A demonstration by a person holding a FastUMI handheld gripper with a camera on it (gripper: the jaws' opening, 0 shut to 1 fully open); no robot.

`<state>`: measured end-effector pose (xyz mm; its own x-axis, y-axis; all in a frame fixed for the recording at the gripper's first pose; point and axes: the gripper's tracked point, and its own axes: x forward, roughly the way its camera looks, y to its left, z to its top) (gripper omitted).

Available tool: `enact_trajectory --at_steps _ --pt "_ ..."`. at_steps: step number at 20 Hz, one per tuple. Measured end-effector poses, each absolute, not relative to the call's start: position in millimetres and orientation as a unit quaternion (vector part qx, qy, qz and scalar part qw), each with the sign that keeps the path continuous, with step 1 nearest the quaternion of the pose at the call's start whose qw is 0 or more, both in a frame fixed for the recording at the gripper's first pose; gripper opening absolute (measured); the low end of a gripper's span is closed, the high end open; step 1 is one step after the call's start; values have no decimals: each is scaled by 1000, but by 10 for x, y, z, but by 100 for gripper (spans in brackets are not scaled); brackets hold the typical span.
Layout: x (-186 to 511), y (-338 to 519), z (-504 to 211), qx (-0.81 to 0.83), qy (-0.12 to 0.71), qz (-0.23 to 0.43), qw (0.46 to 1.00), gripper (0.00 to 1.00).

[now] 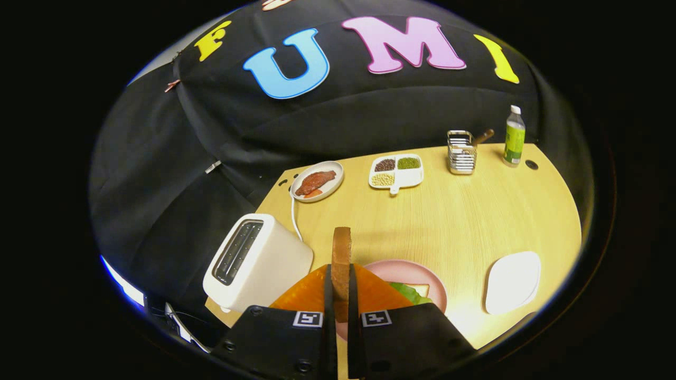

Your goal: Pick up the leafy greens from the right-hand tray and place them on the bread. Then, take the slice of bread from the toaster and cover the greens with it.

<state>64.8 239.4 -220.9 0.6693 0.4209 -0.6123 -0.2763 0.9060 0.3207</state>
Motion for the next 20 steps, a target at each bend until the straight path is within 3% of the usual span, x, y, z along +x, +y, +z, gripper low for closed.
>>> enact_trajectory --at_steps 17,19,20 --pt "554 1704 -3088 165 428 100 883 13" --pt "554 1637 -3155 155 432 90 884 16" --pt "532 1607 -3185 149 433 87 885 24"
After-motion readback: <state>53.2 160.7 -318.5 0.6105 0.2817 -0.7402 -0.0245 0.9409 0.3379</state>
